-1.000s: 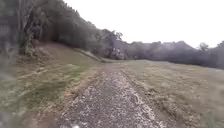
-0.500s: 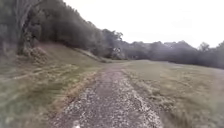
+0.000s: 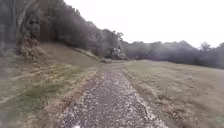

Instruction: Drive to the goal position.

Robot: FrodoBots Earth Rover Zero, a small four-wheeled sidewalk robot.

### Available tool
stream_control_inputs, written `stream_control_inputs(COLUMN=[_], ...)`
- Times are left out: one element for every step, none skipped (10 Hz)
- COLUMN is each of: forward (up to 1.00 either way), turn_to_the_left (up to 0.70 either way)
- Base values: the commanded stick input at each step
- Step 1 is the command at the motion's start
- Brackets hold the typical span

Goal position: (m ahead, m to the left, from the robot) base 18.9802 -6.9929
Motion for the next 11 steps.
stream_control_inputs(forward=[0.45,0.45,0.45,0.45,0.45,0.45,0.45,0.45,0.45,0.45,0.45], turn_to_the_left=[0.00,0.00,0.00,0.00,0.00,0.00,0.00,0.00,0.00,0.00,0.00])
